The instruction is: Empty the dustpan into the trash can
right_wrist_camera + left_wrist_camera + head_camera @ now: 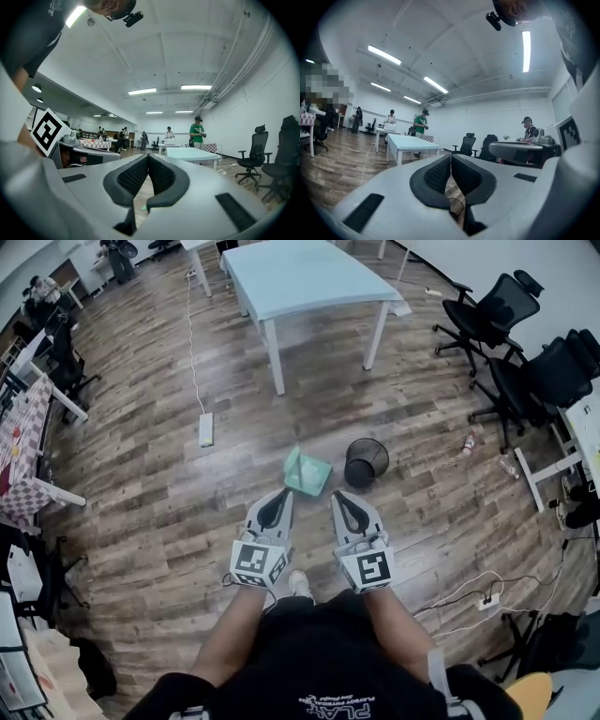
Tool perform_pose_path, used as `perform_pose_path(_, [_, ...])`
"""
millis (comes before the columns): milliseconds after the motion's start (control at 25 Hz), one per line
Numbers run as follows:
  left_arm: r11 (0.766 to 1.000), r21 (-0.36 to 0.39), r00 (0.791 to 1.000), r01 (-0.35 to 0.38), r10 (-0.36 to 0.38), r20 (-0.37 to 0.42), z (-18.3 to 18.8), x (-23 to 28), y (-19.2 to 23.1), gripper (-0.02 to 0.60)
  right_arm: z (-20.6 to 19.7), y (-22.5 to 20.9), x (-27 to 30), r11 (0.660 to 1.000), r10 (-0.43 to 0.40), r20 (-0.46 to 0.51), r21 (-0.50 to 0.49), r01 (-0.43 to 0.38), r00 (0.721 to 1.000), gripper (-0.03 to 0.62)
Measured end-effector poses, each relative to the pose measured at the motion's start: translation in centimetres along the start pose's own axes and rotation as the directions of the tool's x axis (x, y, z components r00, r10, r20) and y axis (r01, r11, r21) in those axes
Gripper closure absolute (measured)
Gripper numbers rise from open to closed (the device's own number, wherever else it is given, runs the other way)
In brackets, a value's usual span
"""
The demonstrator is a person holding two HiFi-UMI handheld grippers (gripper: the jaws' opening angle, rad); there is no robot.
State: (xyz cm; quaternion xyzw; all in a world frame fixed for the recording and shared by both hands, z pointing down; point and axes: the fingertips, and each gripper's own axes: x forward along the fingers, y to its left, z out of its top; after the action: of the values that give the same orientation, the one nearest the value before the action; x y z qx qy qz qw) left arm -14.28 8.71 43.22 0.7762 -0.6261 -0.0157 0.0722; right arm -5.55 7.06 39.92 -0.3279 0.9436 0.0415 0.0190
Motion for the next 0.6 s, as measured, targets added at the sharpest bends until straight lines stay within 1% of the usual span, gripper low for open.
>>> perform_pose_path(280, [1.000,-0.018,1.000,-0.002,0.002,-0.003,-0.2,2.4,2.7,0.558,-0.3,-0.8,3.4,1.000,0.007,-0.007,-0.011,-0.007,1.000,0.569])
perform_pose_path(400, [1.000,-0.022,1.000,-0.010,0.010,-0.009,-0.3,4.3,3.1,0.558,-0.7,-2.0,4.9,1.000,0.023,-0.011,-0.001,-0.023,1.000,0.569])
perform_pose_path(600, [0.999,-0.007,0.999,-0.033,0.033,-0.031,-0.6,7.8,3.8,0.558,-1.5,-4.7,7.6,0.998,0.068,-0.011,0.002,-0.068,0.998,0.569])
